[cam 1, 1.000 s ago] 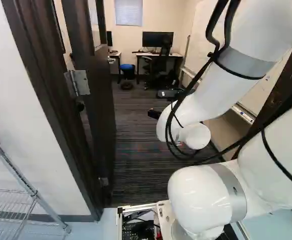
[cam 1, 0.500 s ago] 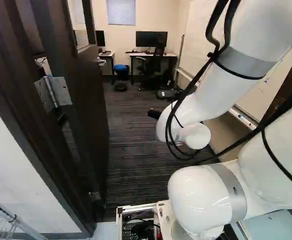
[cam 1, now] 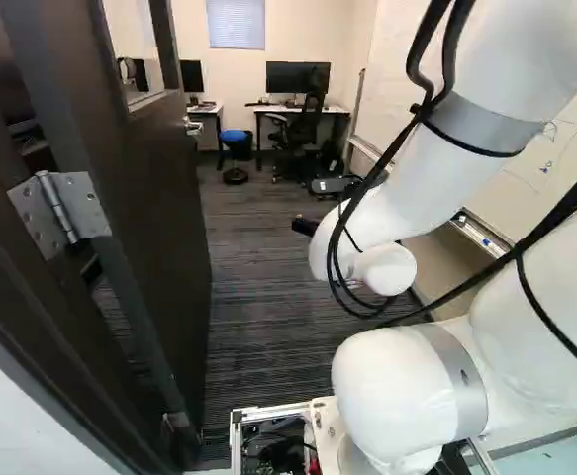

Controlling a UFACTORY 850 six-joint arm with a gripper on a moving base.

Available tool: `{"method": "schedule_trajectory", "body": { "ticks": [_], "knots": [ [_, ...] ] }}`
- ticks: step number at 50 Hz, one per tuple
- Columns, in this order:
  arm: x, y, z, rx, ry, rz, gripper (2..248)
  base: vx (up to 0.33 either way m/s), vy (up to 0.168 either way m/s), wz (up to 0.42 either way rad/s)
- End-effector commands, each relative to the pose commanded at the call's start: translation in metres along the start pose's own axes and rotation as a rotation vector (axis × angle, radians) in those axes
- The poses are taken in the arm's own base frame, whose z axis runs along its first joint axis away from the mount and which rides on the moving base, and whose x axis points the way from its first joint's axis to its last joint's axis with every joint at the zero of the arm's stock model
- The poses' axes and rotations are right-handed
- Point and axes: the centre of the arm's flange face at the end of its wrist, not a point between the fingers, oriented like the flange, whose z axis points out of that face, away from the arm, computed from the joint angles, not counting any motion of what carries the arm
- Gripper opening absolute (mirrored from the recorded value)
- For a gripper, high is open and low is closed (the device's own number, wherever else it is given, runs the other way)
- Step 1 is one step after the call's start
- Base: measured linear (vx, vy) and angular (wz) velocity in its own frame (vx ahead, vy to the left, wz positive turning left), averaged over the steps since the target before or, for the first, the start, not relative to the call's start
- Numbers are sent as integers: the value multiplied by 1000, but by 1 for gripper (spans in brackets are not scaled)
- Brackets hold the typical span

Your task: Open the door and move inside

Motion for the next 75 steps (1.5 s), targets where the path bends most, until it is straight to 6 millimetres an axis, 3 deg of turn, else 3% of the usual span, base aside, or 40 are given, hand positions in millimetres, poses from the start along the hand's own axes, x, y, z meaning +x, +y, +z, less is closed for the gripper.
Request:
{"method": "schedule_trajectory", "body": {
  "ticks": [75],
  "knots": [
    [0, 0, 0, 0, 0, 0, 247, 149, 0, -6]
  ]
}}
